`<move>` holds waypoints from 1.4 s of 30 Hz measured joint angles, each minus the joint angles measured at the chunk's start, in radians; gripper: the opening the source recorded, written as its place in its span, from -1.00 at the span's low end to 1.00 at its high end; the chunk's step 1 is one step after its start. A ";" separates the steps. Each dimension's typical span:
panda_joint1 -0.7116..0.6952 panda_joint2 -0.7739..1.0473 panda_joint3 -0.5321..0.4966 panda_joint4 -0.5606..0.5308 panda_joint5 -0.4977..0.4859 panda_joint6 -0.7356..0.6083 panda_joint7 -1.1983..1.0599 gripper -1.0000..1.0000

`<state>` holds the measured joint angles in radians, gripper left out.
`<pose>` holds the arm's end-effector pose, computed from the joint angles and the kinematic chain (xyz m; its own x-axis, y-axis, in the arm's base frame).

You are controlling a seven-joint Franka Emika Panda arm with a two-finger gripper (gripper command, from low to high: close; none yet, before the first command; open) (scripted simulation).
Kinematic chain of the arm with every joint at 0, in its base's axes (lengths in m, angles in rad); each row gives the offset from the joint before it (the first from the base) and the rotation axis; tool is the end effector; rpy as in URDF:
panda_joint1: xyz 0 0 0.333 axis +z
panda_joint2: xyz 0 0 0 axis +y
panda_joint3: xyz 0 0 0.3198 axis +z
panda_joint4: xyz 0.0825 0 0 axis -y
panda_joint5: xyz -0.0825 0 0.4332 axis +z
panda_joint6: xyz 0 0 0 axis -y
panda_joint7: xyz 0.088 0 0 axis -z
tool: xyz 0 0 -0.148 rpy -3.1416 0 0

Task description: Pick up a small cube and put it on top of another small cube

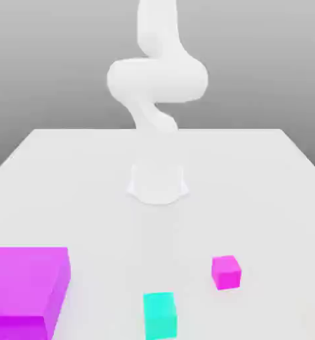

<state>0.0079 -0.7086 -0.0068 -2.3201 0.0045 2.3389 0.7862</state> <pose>0.4549 0.0001 0.6423 0.5295 -0.7105 0.4635 -0.5268 -0.7037 -0.4768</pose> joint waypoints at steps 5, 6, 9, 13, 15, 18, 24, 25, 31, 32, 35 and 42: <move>0.014 0.187 -0.011 -0.041 0.011 0.080 -0.029 0.00; 0.016 0.224 -0.014 -0.049 0.013 0.095 -0.035 0.00; 0.023 0.333 -0.019 -0.073 0.019 0.141 -0.052 0.00; 0.029 0.478 -0.022 -0.105 0.026 0.203 -0.074 0.00; 0.031 0.550 -0.023 -0.121 0.028 0.234 -0.084 0.00; 0.034 0.659 -0.023 -0.145 0.029 0.280 -0.097 0.00; 0.036 0.876 -0.026 -0.193 0.017 0.373 -0.113 0.00; 0.035 0.912 -0.025 -0.194 0.016 0.395 -0.115 0.00; 0.026 1.089 -0.014 -0.170 0.024 0.532 -0.124 -1.00; 0.026 1.089 -0.014 -0.170 0.024 0.532 -0.123 -1.00; 0.027 1.089 -0.014 -0.170 0.022 0.532 -0.122 -1.00; 0.029 0.943 -0.017 -0.195 0.010 0.410 -0.116 -1.00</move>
<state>0.0369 0.2341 -0.0234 -2.5153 0.0143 2.7491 0.6706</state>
